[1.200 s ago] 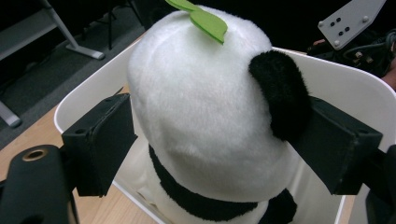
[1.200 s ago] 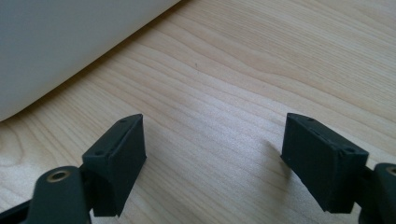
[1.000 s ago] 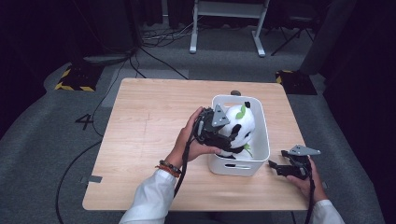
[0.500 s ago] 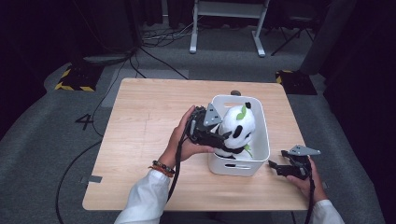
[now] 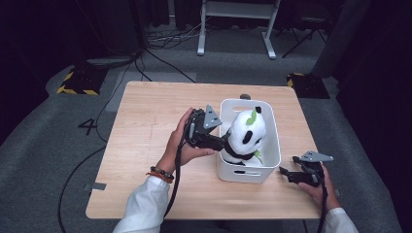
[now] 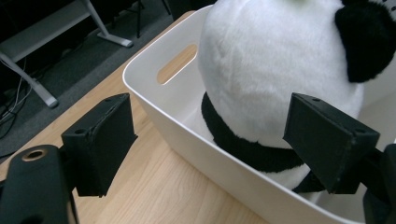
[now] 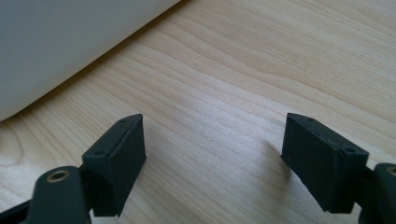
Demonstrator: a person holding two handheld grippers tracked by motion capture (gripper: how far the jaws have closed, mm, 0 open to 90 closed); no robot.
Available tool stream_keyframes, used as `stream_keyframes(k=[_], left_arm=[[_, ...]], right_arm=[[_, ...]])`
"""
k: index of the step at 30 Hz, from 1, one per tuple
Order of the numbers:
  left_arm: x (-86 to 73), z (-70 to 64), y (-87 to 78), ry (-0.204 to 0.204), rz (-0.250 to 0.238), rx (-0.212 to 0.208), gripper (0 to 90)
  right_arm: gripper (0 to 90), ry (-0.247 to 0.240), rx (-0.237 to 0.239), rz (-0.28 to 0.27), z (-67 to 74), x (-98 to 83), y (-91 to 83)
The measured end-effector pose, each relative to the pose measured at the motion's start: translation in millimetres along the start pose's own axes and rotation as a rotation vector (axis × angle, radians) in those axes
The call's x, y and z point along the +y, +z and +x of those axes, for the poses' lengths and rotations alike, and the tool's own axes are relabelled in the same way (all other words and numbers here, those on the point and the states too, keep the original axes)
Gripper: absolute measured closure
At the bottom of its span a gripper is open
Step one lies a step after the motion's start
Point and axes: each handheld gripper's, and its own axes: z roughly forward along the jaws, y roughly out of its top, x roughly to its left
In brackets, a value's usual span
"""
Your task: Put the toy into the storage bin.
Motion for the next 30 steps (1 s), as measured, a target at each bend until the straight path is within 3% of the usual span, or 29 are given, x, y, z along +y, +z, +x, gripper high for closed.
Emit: stream_keyframes(k=[5,18,30], left_arm=[[-7.8,6.6,-2.0,-0.014,0.020,0.037,15.9],[-27.7,19.1,-6.1,-0.032,0.051,0.062,15.9],[-44.6,21.5,-6.1,-0.037,0.075,0.083,15.8]], right_arm=[[21.6,-0.001,0.000,0.000,-0.1,0.0,0.1],[21.5,-0.001,0.000,0.000,-0.1,0.0,0.1],[21.5,0.000,-0.001,0.000,0.0,0.0,0.0]])
